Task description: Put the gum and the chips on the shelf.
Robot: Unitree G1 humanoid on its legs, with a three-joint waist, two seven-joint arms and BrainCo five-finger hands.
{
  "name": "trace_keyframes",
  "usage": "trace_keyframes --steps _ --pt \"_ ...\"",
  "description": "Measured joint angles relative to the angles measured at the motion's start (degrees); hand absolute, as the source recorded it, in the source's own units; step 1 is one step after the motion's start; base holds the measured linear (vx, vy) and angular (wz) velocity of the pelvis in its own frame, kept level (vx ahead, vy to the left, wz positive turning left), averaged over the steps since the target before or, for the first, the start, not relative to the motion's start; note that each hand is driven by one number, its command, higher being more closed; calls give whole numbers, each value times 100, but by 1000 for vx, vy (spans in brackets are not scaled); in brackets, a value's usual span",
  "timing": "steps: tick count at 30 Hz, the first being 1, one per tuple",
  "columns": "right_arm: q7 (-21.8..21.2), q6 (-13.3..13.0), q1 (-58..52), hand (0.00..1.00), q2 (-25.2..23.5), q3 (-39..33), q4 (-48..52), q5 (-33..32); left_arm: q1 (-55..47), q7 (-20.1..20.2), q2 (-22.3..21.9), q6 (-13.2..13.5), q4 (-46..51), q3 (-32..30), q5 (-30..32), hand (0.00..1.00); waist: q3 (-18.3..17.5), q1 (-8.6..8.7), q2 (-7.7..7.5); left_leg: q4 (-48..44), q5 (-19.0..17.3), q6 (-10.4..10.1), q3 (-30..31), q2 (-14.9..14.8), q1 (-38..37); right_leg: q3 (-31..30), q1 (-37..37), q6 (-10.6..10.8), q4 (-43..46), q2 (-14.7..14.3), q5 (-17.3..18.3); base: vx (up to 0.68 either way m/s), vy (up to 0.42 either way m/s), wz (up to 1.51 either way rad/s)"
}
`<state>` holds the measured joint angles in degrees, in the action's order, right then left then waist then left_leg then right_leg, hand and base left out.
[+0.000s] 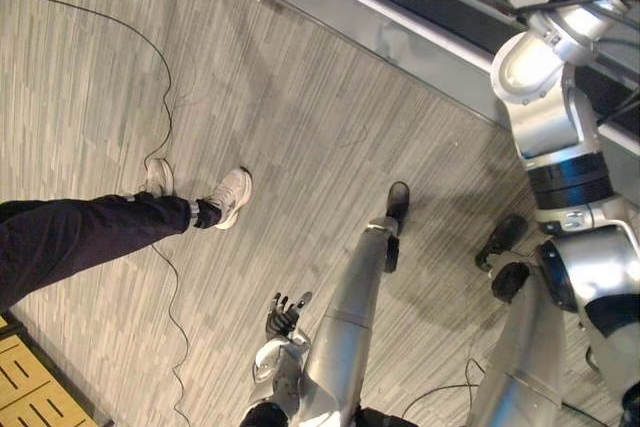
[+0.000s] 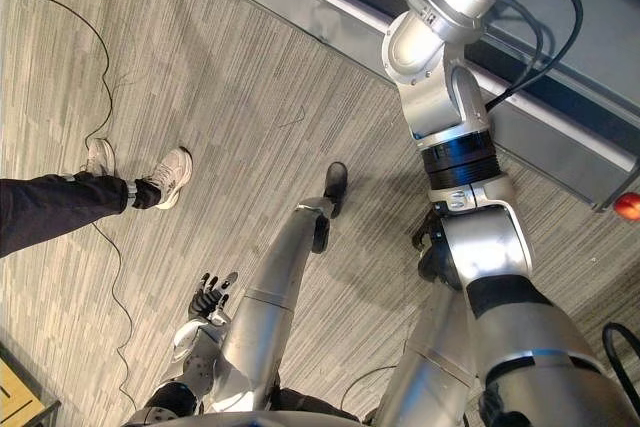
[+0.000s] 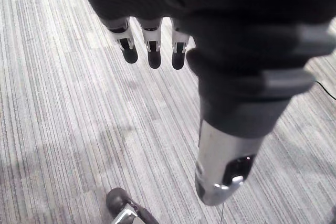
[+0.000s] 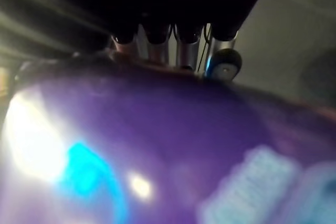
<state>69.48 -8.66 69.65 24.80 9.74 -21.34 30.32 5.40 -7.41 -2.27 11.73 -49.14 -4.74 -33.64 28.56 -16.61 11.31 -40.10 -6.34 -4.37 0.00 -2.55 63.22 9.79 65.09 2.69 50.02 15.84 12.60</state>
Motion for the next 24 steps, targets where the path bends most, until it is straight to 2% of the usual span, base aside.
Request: trace_keyframes --steps 10,24 --pt "83 -16 138 100 292 240 -344 -118 -121 108 30 142 -1 116 -4 0 0 -79 0 -3 25 -1 46 2 117 41 92 -3 11 2 -1 1 -2 0" --pt "272 -65 447 100 847 490 -750 -227 -138 153 93 157 -3 277 -199 0 0 -95 0 -13 29 6 64 25 164 61 118 -3 5 26 -2 0 0 0"
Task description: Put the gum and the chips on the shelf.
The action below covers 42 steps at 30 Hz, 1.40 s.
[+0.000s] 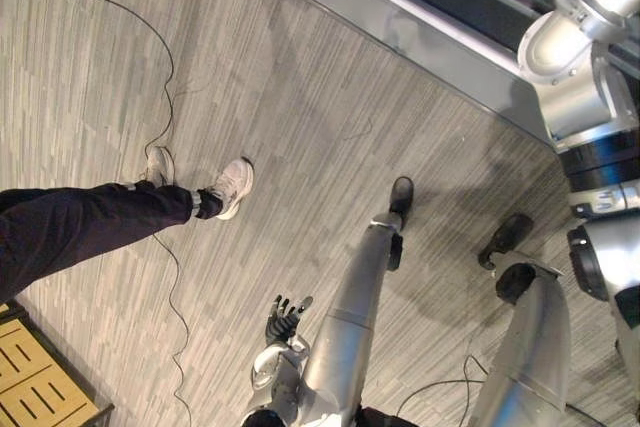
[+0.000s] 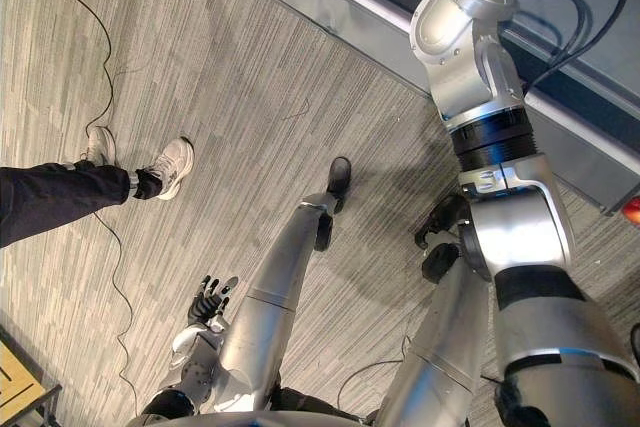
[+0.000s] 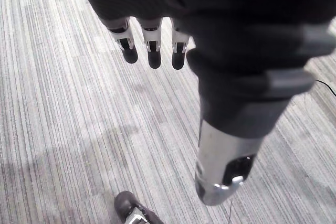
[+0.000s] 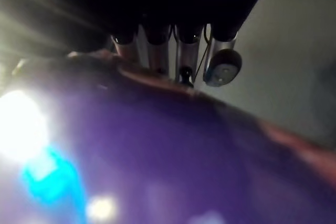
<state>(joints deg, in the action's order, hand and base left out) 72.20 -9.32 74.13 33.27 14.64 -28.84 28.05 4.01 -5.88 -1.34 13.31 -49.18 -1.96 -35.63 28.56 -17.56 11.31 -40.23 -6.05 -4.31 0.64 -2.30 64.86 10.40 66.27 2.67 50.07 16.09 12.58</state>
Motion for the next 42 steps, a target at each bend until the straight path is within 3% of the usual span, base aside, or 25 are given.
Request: trace_keyframes --steps 24,25,42 --pt "134 -180 632 100 494 429 -415 -207 -111 68 87 64 9 288 -237 0 -1 0 1 428 60 23 -154 -120 -314 -19 -220 -78 -419 -132 -120 12 -2 -3" --pt "134 -210 690 0 520 468 -438 -206 -113 68 104 66 9 318 -238 0 -1 1 1 449 59 23 -155 -126 -325 -19 -227 -79 -436 -139 -119 30 -7 -2" --pt "107 -521 880 0 523 621 -566 -195 -316 -14 103 166 4 388 -366 0 -1 -14 1 615 73 15 -203 -150 -498 -34 -364 -77 -590 -182 -121 12 -1 0"
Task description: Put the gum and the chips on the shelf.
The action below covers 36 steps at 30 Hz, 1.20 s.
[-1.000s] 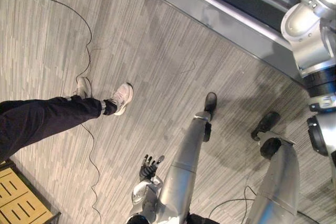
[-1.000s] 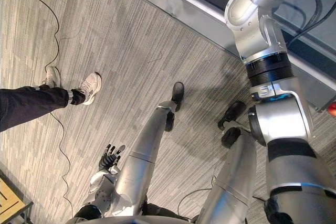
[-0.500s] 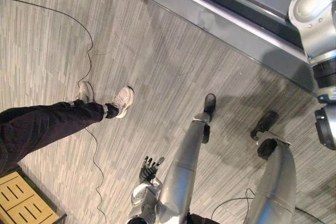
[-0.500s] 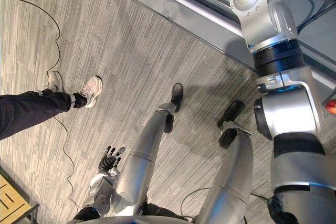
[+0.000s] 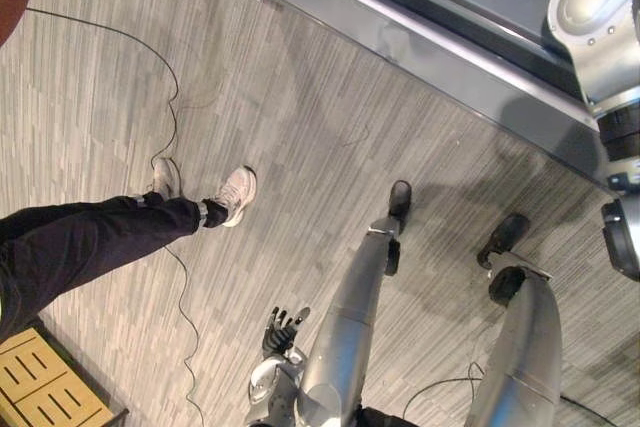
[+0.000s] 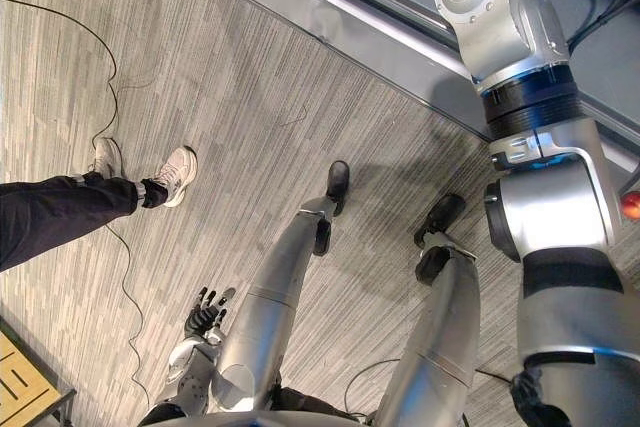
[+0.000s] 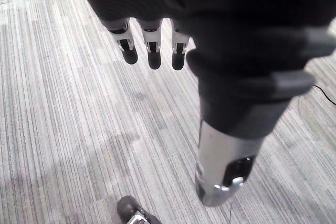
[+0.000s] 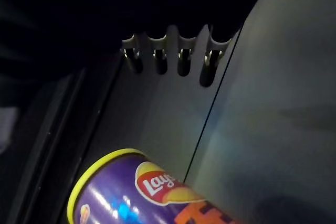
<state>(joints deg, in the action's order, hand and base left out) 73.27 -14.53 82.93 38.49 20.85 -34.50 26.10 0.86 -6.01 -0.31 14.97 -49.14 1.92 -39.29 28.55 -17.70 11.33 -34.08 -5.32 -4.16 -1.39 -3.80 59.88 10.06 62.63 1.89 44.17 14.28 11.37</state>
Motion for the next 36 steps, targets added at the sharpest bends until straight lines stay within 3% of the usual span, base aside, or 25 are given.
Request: trace_keyframes --steps 16,27,36 --pt "-248 -260 -272 0 -17 108 -256 86 -1 -56 8 74 -126 54 -43 0 0 5 0 314 51 -10 -114 -83 -408 -31 -340 -5 -344 -113 -119 19 -4 -4" --pt "-449 -379 -467 0 -203 343 -686 95 -2 -72 -1 133 -115 71 -56 0 -1 58 0 893 147 -23 -242 -93 -1228 -40 -1014 31 -792 -169 -192 44 -4 -5" --pt "-756 -320 -591 0 -534 426 -704 84 -2 -242 19 135 -112 113 -52 0 -1 271 0 1535 382 -24 -310 -88 -1884 11 -1579 78 -1307 -224 -384 37 -6 -4"
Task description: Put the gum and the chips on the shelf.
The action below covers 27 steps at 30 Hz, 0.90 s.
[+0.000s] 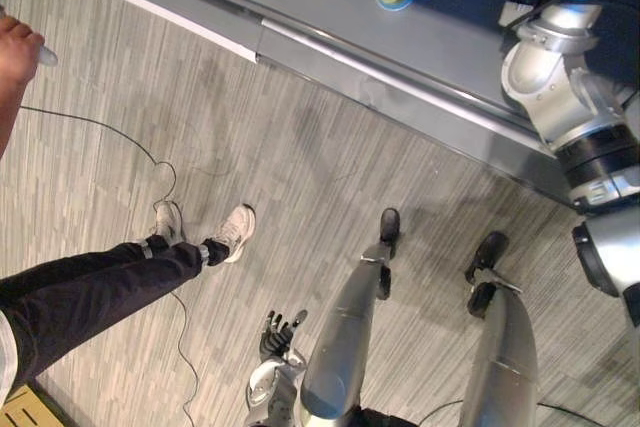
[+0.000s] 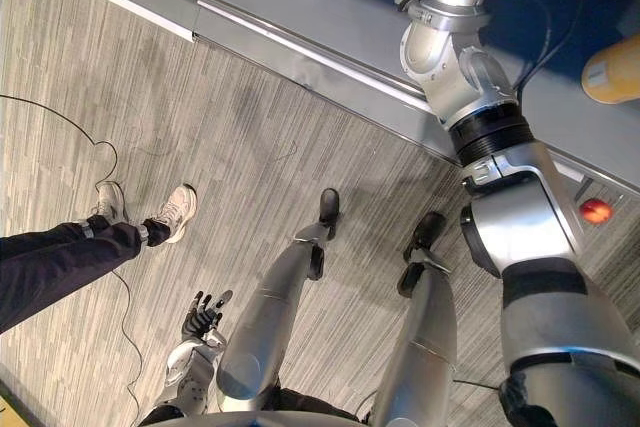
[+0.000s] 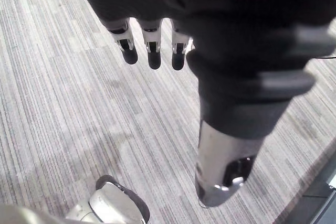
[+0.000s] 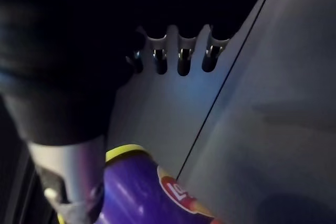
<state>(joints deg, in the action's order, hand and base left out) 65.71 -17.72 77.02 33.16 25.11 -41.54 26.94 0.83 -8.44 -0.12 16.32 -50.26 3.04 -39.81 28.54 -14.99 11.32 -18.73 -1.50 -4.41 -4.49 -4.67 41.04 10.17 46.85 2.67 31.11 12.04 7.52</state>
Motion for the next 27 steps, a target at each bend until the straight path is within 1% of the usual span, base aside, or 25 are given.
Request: trace_keyframes --steps 6,11,15,19,22,27 --pt "-177 6 -44 0 -79 -9 -1 -8 3 -12 10 -11 -4 5 12 0 -2 61 3 342 166 -32 7 -7 -266 52 -177 -10 -135 -24 -36 21 -42 0" --pt "-532 94 -290 0 -236 -230 -14 -139 92 -2 0 -22 -6 53 14 0 -6 112 8 707 349 -48 -61 -35 -527 68 -345 -16 -372 -83 -166 18 -43 -7" --pt "-917 102 -308 0 -320 -293 -226 -568 231 24 -21 -29 -18 169 79 0 -11 145 10 1024 524 -51 -99 -34 -722 84 -445 -17 -510 -109 -239 4 -44 -4" --pt "-1222 102 -313 0 -389 -449 -294 -874 235 22 -20 -30 -25 173 156 0 -11 162 11 1151 610 -68 -96 -33 -749 99 -409 -19 -495 -109 -242 -1 -46 1" --pt "-1387 115 -339 0 -390 -441 -442 -1005 244 22 -20 -28 -49 170 200 0 -11 183 11 1278 691 -81 -83 -25 -795 115 -406 -20 -491 -106 -242 3 -55 3" --pt "-1647 114 -405 0 -391 -428 -442 -1005 249 35 -20 -28 -69 158 201 0 -13 208 13 1290 700 -83 -80 -21 -795 119 -394 -21 -477 -103 -241 4 -46 1"
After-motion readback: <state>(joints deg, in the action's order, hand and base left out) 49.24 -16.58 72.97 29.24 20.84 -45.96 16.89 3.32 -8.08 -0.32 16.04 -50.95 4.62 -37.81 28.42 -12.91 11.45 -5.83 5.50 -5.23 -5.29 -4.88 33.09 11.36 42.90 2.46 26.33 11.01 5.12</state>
